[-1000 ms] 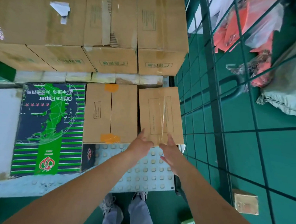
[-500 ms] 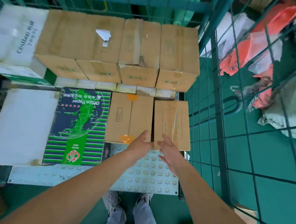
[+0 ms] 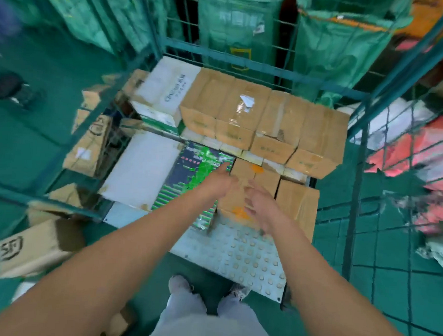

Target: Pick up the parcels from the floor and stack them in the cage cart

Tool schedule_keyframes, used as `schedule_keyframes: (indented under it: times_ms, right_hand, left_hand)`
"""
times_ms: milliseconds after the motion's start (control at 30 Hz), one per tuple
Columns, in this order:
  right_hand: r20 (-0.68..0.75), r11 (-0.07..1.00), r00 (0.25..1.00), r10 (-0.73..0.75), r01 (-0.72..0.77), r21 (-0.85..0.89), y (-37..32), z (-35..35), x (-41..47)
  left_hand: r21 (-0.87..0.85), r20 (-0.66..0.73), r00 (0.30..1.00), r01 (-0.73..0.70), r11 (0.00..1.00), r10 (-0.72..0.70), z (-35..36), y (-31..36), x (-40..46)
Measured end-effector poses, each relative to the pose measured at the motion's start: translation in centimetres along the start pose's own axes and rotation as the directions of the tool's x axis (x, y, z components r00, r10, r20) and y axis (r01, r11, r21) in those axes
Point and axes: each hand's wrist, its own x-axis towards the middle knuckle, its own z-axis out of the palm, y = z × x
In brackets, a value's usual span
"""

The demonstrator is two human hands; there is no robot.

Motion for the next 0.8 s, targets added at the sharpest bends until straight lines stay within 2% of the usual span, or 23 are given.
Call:
schedule_keyframes:
  times_ms: [133, 400, 633, 800]
  right_hand:
    - [0.08, 0.997, 0.996, -0.049, 0.054, -0.061, -2.7, 5.3, -2.7]
    - [0.285, 0.969, 0.955, -0.08, 0.142, -0.204, -4.6, 18.8, -7.4]
    - [0.474, 0.922, 0.88, -0.027, 0.205, -0.329, -3.2, 32.6, -9.8]
    - [0.596, 0.874, 0.8, 0.066, 0.242, -0.421, -0.2, 42.5, -11.9]
  left_hand:
    - [-0.091, -0.11, 0.994, -0.036, 0.995, 0.026, -5.7, 0.7, -4.1]
    - [-0.407, -0.268, 0.963, -0.08, 0.91, -0.035, -17.8, -5.0, -13.3]
    - [-0.642, -0.42, 0.893, -0.164, 0.749, -0.165, -26.9, -13.7, -19.6]
    - [-0.732, -0.519, 0.811, -0.258, 0.63, -0.27, -31.9, -21.1, -24.7]
